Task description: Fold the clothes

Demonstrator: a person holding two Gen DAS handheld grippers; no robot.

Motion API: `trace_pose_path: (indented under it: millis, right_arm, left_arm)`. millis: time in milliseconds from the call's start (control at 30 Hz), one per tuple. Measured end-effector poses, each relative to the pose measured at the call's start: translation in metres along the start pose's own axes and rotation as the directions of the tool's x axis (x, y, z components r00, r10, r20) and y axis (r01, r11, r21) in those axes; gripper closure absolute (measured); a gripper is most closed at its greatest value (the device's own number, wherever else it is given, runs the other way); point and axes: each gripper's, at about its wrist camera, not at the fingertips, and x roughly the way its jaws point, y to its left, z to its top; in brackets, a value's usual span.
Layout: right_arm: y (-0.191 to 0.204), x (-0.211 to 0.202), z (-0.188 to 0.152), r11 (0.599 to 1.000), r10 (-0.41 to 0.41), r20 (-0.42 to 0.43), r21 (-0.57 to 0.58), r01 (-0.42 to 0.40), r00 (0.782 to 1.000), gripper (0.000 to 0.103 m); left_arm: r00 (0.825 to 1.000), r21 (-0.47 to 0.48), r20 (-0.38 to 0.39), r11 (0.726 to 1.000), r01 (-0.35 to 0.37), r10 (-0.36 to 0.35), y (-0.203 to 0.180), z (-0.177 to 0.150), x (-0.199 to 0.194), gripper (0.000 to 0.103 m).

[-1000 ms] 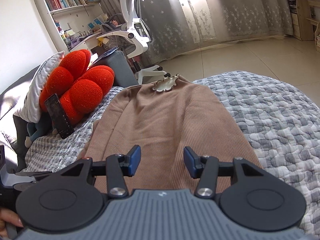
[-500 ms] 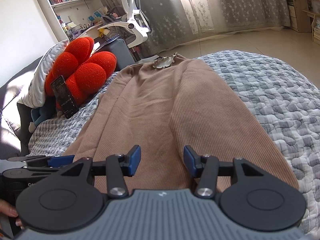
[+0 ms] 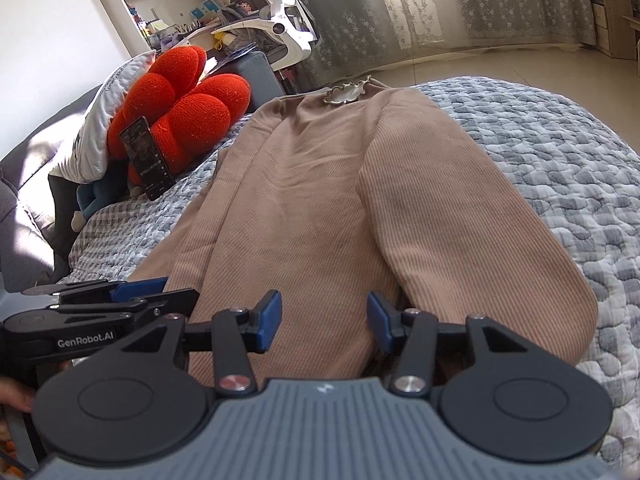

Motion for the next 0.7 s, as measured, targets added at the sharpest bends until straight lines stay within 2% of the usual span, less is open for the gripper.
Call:
trace_pose_path:
  millis: [33, 367, 533, 700]
  right_arm:
    - [0.000, 0.000, -0.001, 1.000, 0.002, 0.000, 0.001, -0.002, 1.000, 0.051]
    - [-0.006, -0.011, -0.005, 0.999, 0.020, 0.016, 0.026, -0.021, 1.000, 0.051]
    - [-0.010, -0.017, -0.003, 1.000, 0.004, 0.021, 0.017, -0.005, 1.000, 0.051]
    - [-0.018, -0.019, -0.001, 0.999, -0.040, 0.012, -0.003, 0.040, 0.999, 0.051]
  left_arm:
    - [1.000, 0.001, 0.003, 1.000, 0.002, -0.002, 0.000, -0.001, 0.001, 0.098]
    - [0.991, -0.091, 0.127, 0.995, 0.045, -0.033, 0.042, -0.006, -0.025, 0.100]
    - [0.981, -0.130, 0.187, 0.991, -0.029, 0.053, 0.085, -0.002, -0.046, 0.101]
    - [0.971, -0.201, 0.159, 0.969, -0.147, 0.180, 0.141, -0.007, -0.049, 0.101]
